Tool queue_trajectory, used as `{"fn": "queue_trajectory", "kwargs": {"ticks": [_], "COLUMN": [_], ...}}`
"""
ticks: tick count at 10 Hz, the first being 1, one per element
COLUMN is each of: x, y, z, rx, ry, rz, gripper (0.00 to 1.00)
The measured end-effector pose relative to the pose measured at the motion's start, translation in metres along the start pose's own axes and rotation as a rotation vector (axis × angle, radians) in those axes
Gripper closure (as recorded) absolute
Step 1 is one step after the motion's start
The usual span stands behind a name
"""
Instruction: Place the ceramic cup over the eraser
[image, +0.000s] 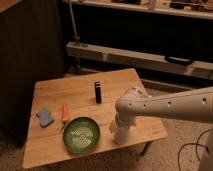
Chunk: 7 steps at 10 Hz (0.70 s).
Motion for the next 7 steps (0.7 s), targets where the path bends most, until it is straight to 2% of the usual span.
{"fn": "queue_trajectory", "kwargs": {"ticks": [3,4,5,6,7], "x": [0.002,0.004,0.003,0.002,-0.003], "y": [0.004,0.006,0.009,0.011,0.014], "z": [-0.014,-0.030,-0.048,-0.070,-0.102], "rx": [0.015,0.031,0.044,0.061,0.084], "ry": [-0.009,-0.010,-0.018,-0.028,-0.049], "rz": [-0.016,-0.014,-0.014,-0.020,-0.028], "gripper": [0.80,0.92,0.98,1.00,1.00]}}
